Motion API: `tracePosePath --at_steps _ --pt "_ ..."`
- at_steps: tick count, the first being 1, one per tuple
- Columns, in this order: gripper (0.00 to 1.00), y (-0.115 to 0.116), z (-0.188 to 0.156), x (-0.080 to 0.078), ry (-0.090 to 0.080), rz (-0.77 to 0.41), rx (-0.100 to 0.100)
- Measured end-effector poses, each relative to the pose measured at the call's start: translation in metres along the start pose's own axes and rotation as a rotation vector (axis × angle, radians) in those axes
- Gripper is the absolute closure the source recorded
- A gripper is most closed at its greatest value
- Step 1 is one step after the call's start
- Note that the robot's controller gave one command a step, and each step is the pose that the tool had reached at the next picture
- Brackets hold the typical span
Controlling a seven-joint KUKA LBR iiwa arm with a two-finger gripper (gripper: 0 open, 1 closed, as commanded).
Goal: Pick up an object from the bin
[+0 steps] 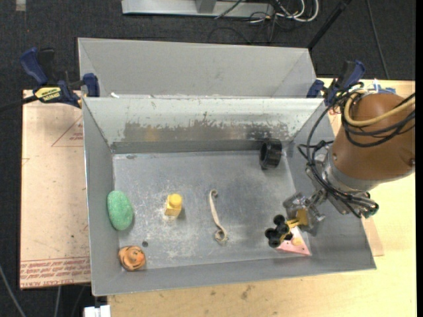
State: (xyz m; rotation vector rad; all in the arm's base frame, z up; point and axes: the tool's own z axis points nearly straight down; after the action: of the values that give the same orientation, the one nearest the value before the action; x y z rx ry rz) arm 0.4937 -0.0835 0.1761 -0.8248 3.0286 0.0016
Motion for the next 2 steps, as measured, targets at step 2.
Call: tracePosePath --at_steps 2 --pt "1.00 -0.012 -0.041 -0.010 -0.012 -0.020 0.012"
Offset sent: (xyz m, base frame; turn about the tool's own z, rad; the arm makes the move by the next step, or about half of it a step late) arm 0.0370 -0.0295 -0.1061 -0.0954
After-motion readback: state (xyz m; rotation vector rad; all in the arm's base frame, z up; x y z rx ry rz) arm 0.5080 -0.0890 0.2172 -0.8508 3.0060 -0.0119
